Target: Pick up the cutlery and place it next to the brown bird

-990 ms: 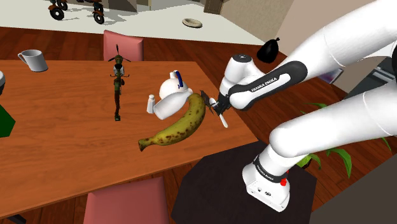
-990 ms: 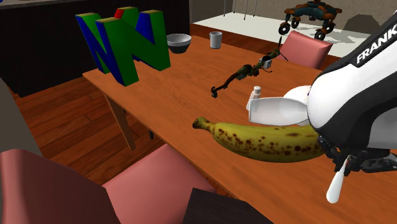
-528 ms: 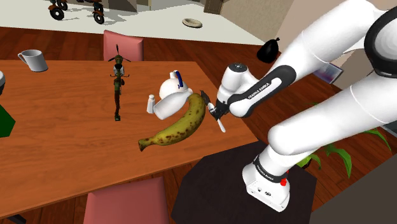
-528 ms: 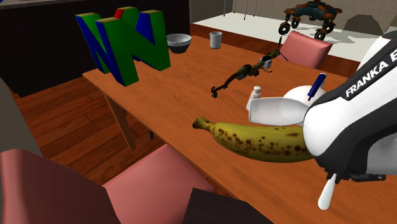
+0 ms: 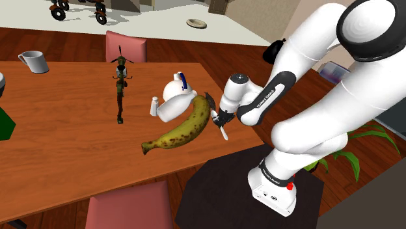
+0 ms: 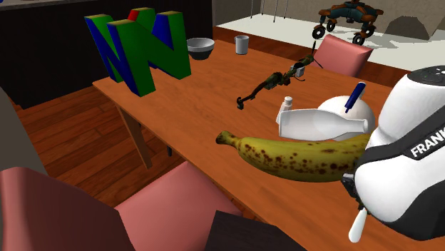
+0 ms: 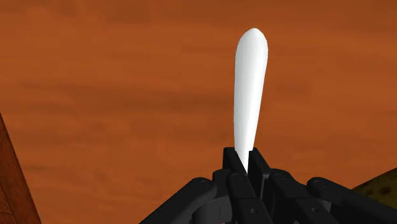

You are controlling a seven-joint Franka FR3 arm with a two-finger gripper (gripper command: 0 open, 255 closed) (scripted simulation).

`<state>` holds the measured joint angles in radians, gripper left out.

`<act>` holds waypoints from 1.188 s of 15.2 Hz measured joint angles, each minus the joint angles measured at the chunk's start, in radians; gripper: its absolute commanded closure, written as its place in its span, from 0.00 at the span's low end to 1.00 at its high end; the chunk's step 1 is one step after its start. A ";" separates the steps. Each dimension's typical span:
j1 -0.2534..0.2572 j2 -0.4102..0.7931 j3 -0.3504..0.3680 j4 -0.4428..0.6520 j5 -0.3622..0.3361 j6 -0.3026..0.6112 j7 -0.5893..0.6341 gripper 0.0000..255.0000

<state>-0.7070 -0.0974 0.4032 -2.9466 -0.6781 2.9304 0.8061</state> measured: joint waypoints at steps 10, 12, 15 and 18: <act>-0.073 0.085 0.021 0.041 -0.260 0.015 0.200 0.00; -0.073 0.085 0.021 0.041 -0.260 0.015 0.201 0.00; -0.073 0.085 0.021 0.041 -0.260 0.015 0.201 0.00; -0.012 -0.007 0.034 -0.005 -0.069 -0.003 0.031 0.00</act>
<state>-0.7186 -0.1042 0.4373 -2.9518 -0.7473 2.9276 0.8368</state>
